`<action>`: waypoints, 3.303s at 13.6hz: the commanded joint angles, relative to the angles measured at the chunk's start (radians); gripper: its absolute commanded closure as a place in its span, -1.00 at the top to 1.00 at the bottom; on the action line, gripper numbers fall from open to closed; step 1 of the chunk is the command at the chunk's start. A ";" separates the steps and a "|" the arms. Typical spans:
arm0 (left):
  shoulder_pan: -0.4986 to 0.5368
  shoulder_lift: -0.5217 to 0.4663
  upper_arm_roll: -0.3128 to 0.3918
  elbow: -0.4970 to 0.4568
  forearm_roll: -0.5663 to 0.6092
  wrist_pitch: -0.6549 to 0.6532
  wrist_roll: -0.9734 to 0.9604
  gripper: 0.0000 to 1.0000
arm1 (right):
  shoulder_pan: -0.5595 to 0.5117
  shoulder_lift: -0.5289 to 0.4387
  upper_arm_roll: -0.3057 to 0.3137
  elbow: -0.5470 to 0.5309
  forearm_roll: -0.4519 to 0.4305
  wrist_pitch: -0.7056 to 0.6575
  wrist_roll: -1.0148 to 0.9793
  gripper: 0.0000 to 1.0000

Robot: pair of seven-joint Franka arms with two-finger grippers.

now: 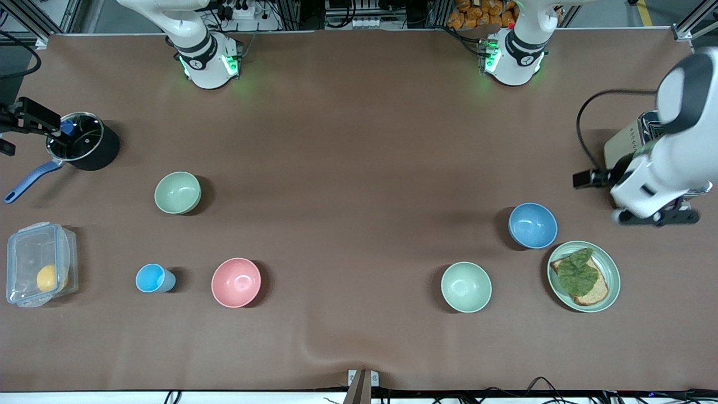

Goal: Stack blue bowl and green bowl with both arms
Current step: 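Reach the left gripper down to the blue bowl beside the sandwich plate, then grasp the blue bowl with the left gripper while the right gripper grasps the green bowl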

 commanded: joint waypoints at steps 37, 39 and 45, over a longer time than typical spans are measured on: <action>0.088 0.251 -0.005 -0.336 0.028 0.646 0.014 -1.00 | -0.080 0.152 0.003 -1.027 0.048 1.298 -0.241 0.68; 0.088 0.251 -0.005 -0.334 0.028 0.646 0.019 -1.00 | -0.110 0.182 0.004 -1.027 0.048 1.324 -0.296 0.50; 0.246 0.148 -0.100 -0.328 -0.060 0.612 0.059 -1.00 | -0.127 0.198 0.007 -1.028 0.048 1.343 -0.332 -1.00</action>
